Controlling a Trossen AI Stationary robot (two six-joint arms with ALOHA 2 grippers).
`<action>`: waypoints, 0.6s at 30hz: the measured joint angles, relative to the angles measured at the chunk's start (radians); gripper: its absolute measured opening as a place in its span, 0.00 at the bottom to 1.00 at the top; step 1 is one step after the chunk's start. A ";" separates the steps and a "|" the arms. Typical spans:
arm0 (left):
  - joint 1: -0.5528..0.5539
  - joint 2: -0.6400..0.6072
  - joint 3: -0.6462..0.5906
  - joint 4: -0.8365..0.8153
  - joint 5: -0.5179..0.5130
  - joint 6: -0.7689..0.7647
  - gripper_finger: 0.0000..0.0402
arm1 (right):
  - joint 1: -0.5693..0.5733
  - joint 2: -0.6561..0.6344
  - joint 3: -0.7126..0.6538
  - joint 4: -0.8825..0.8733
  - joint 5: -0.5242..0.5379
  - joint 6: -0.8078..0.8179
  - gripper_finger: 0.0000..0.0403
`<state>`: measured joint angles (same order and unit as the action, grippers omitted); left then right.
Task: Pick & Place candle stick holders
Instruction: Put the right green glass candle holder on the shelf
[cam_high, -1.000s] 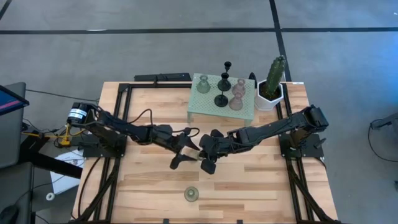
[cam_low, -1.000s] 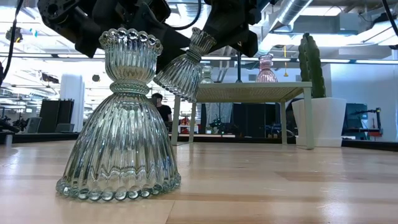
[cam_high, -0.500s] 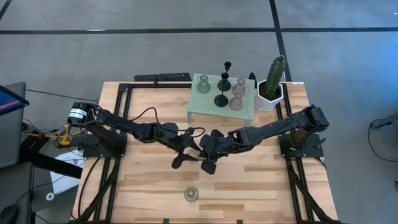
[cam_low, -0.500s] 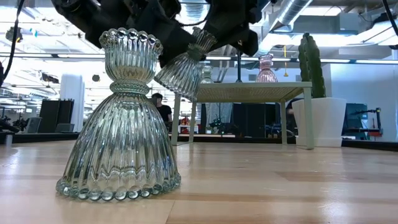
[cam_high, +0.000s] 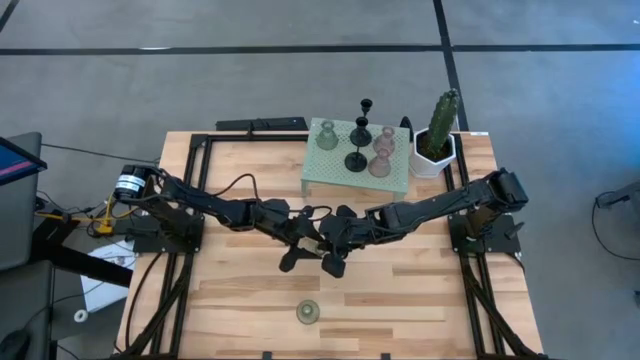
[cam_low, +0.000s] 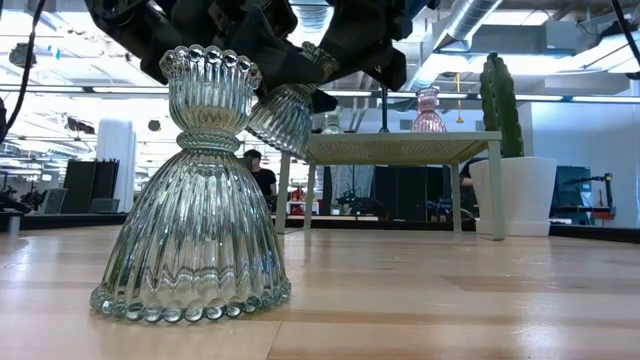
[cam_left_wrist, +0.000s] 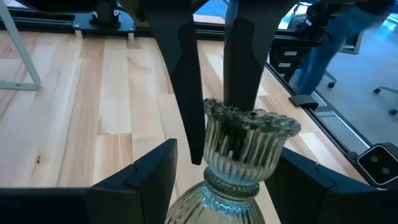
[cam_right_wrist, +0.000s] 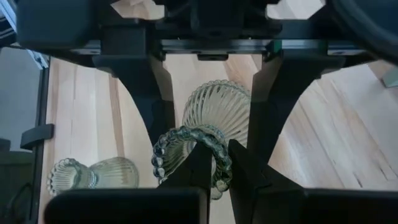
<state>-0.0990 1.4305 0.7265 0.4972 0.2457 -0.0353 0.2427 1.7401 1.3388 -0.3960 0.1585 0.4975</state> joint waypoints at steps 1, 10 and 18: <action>0.000 0.003 0.000 0.002 0.001 0.000 0.56 | -0.001 0.000 0.000 0.001 0.000 0.000 0.04; 0.000 0.001 -0.001 0.014 -0.017 0.006 0.53 | -0.002 0.000 0.000 0.001 0.000 0.000 0.04; -0.002 -0.001 -0.002 0.023 -0.009 0.032 0.41 | -0.002 0.000 0.001 0.001 -0.017 0.001 0.04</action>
<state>-0.1009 1.4300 0.7250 0.5204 0.2367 -0.0028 0.2405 1.7397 1.3396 -0.3954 0.1412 0.4990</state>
